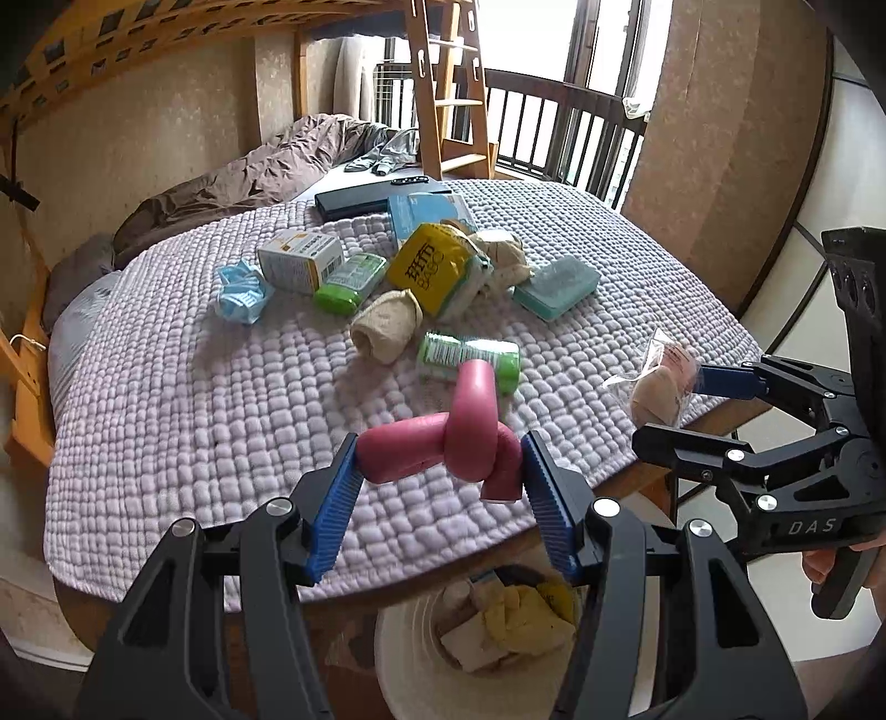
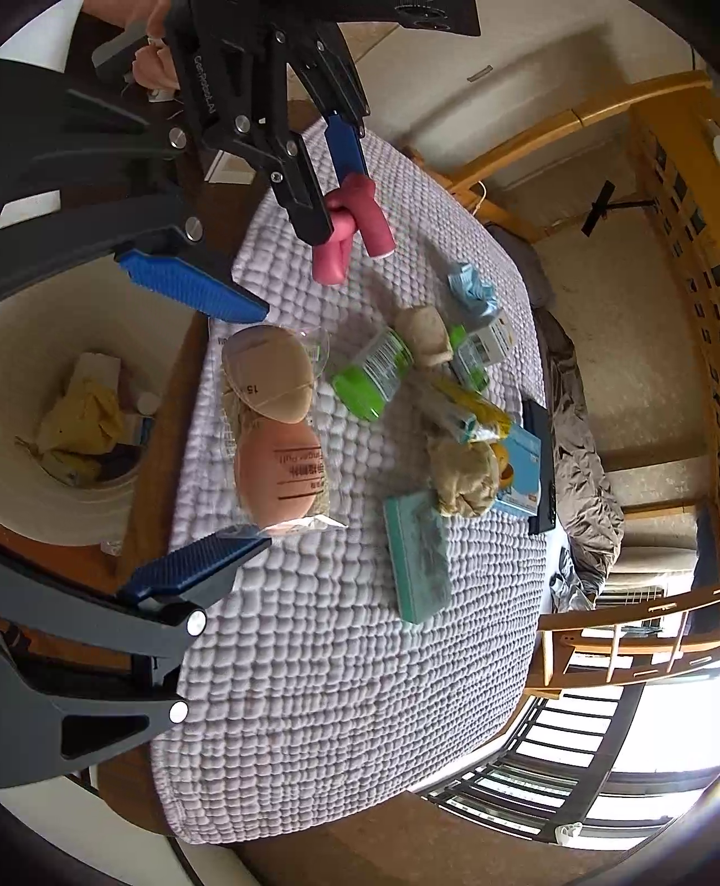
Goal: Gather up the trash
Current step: 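Carry the pink toy and bagged sponges over the white bin with both tools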
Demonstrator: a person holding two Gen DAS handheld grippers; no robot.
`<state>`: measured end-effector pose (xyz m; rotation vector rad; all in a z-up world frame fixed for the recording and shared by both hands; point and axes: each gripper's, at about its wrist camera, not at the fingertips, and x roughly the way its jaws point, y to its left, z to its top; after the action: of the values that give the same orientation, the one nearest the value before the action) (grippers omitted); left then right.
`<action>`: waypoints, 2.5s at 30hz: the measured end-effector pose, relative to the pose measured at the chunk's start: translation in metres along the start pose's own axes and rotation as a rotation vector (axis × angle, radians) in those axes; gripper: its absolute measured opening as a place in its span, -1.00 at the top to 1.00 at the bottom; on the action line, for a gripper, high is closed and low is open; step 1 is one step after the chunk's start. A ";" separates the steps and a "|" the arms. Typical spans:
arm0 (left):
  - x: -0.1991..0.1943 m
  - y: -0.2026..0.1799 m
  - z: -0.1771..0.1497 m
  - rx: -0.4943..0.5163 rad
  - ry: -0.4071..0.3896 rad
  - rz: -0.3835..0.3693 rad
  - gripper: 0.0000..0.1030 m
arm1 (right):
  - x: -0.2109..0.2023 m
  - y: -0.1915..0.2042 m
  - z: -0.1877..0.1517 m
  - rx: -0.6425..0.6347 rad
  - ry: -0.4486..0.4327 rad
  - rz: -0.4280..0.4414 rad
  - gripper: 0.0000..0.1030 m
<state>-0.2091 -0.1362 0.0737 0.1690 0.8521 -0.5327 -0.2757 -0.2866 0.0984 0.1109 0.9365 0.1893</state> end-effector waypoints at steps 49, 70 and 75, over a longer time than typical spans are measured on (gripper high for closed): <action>0.013 -0.024 -0.096 0.119 0.226 -0.057 -0.15 | 0.028 0.019 -0.090 0.015 0.229 0.043 -0.45; 0.045 -0.036 -0.113 0.155 0.317 -0.066 -0.15 | 0.067 0.026 -0.101 0.025 0.287 0.048 -0.45; 0.058 -0.039 -0.120 0.160 0.330 -0.065 -0.15 | 0.074 0.023 -0.105 0.028 0.294 0.048 -0.45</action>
<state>-0.2784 -0.1498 -0.0454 0.3839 1.1390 -0.6446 -0.3204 -0.2472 -0.0171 0.1344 1.2305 0.2412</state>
